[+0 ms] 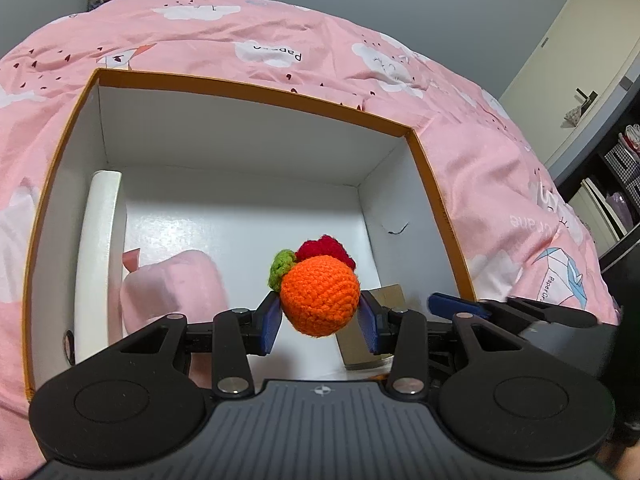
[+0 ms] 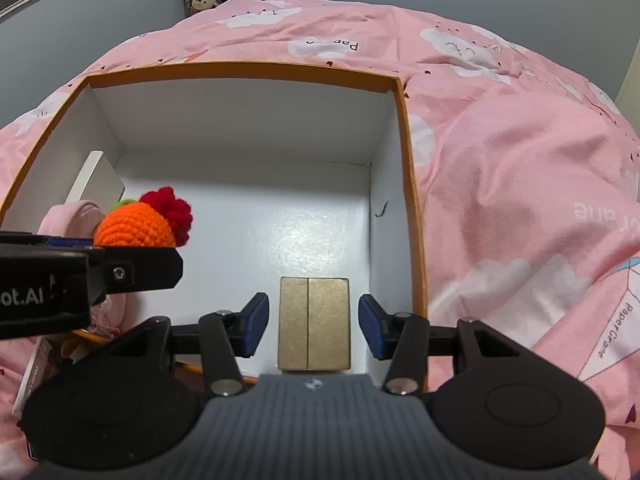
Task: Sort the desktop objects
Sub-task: 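Carry the orange fruit and gold box into the box and release them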
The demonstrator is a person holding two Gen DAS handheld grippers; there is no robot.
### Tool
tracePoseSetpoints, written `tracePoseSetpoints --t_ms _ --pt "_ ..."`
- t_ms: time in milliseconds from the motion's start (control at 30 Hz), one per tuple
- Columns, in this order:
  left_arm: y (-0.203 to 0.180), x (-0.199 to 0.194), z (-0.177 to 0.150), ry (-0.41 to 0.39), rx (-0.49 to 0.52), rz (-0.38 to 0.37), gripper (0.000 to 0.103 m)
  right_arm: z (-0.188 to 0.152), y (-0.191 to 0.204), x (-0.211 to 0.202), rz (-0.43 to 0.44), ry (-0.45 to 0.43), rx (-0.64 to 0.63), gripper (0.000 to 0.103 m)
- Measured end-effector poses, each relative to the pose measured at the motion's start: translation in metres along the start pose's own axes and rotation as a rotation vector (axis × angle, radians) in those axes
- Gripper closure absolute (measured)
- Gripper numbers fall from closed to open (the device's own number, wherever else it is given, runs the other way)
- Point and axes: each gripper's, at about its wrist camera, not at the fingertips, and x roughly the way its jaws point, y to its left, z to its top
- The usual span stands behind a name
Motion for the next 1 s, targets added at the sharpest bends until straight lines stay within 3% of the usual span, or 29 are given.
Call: tracePoseSetpoints --t_ms 267,433,1000 --pt "-0.014 0.012 0.005 0.05 0.0 0.005 0.056 -0.013 -0.011 -0.05 -0.07 -0.182 -0.002 0.048" --pt "-0.019 0.026 0.004 0.102 0.003 0.017 0.056 -0.02 -0.021 -0.064 -0.071 -0.245 0.044 0.046" --pt "-0.007 0.034 -0.004 0.139 -0.062 -0.021 0.055 -0.034 -0.028 -0.069 -0.062 -0.259 0.102 0.042"
